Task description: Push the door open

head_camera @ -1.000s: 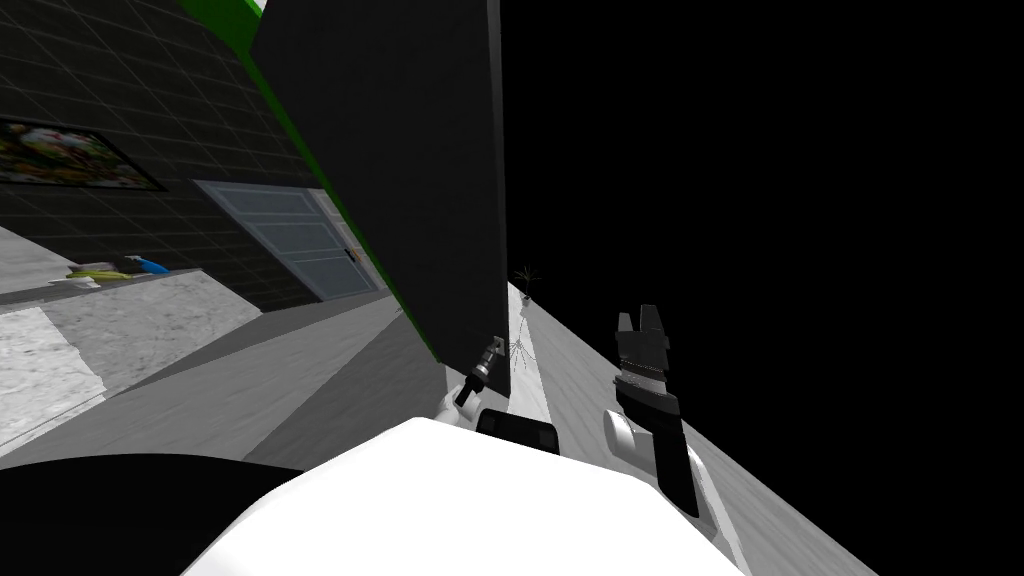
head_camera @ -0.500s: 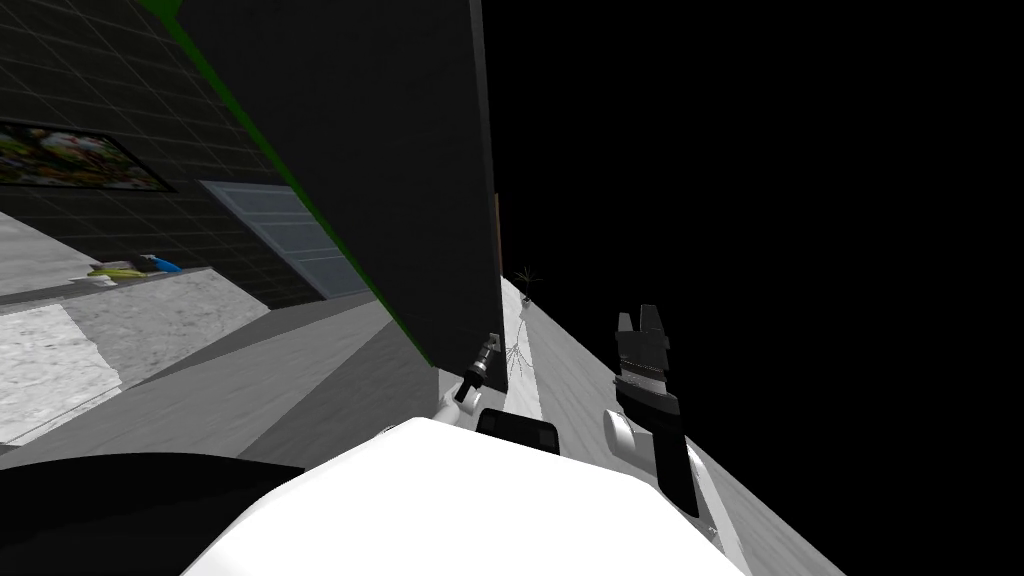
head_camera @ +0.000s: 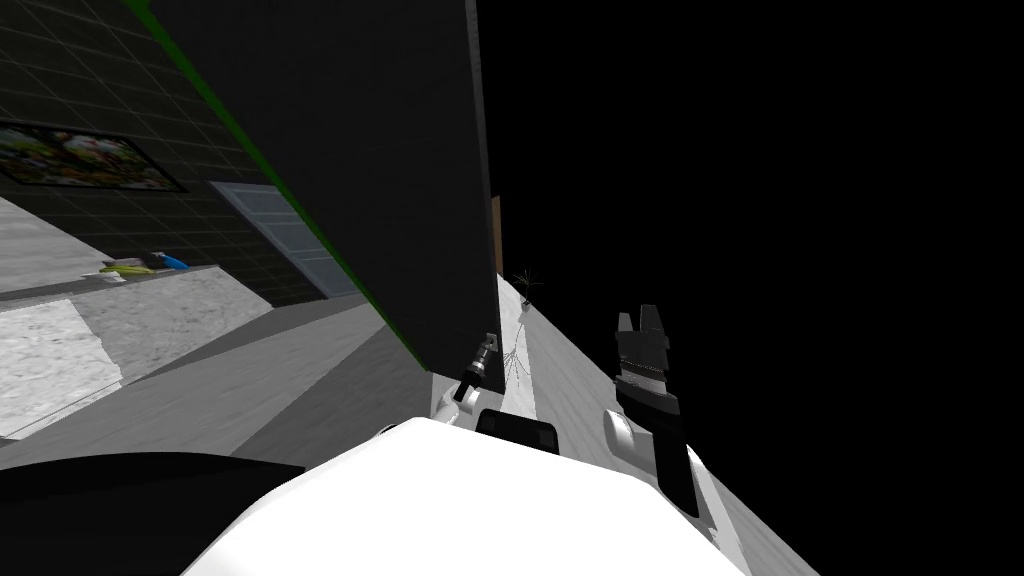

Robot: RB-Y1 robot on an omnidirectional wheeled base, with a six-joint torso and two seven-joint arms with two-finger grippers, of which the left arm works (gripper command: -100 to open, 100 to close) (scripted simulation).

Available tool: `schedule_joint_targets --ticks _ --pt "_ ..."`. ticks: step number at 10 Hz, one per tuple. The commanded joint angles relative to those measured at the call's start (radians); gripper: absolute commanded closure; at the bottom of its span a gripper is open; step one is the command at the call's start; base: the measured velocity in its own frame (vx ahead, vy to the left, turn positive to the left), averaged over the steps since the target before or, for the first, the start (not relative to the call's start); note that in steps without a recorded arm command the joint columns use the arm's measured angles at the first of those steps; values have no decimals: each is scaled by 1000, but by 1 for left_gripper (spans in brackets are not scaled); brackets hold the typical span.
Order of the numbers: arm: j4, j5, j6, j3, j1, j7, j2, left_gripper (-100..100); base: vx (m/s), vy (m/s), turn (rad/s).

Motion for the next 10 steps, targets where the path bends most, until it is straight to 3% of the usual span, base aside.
schedule_joint_targets --ticks 1,3,4,6,10 --pt "-24 11 4 23 4 -7 13 100 186 -110 53" --pt "-24 11 4 23 4 -7 13 100 105 -44 18" --pt "-21 25 4 47 2 -17 17 100 115 -59 61" --pt "-21 25 4 47 2 -17 17 100 114 -77 39" --pt "-14 52 3 96 -2 -36 10 100 175 -110 70"
